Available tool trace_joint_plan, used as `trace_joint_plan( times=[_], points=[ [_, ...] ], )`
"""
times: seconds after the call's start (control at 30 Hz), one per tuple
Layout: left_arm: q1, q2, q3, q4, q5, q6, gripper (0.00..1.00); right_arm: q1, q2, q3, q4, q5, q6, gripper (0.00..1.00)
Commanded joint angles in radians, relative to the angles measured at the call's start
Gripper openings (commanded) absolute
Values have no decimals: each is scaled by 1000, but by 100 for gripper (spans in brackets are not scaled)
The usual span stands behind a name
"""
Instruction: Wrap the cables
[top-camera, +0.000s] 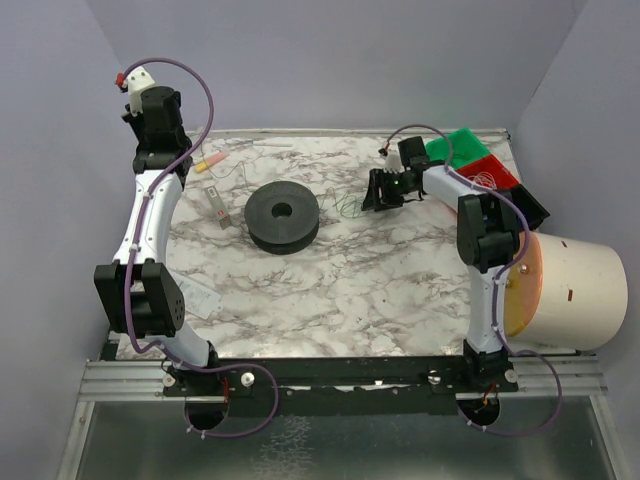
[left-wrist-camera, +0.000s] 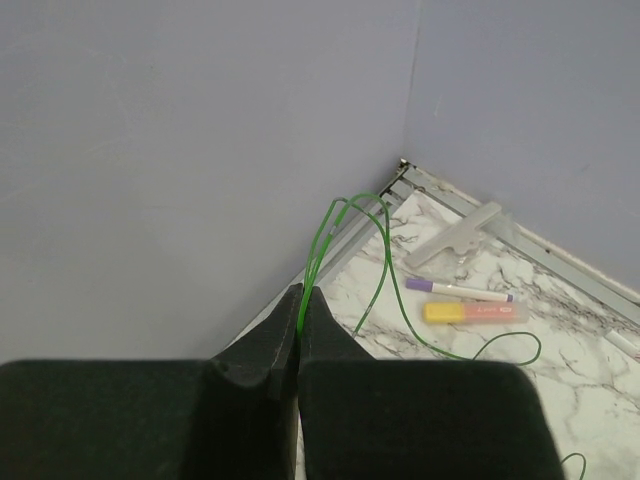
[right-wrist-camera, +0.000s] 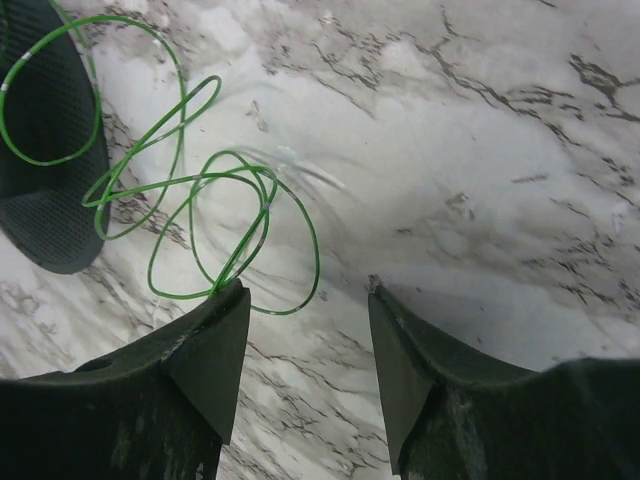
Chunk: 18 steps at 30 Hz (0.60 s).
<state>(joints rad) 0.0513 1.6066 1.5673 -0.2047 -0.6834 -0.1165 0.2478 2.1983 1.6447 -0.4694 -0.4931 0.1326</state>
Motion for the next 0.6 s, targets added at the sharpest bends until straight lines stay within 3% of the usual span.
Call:
trace_joint_plan(
  times=[0.0,0.57],
  points=[
    [7,-6,-10,7,21,-16,0,12,65,51,22,-153,90,56],
    [7,-4,-23,16,24,-20,0,24,112,10,312,-366,356,49]
  ],
)
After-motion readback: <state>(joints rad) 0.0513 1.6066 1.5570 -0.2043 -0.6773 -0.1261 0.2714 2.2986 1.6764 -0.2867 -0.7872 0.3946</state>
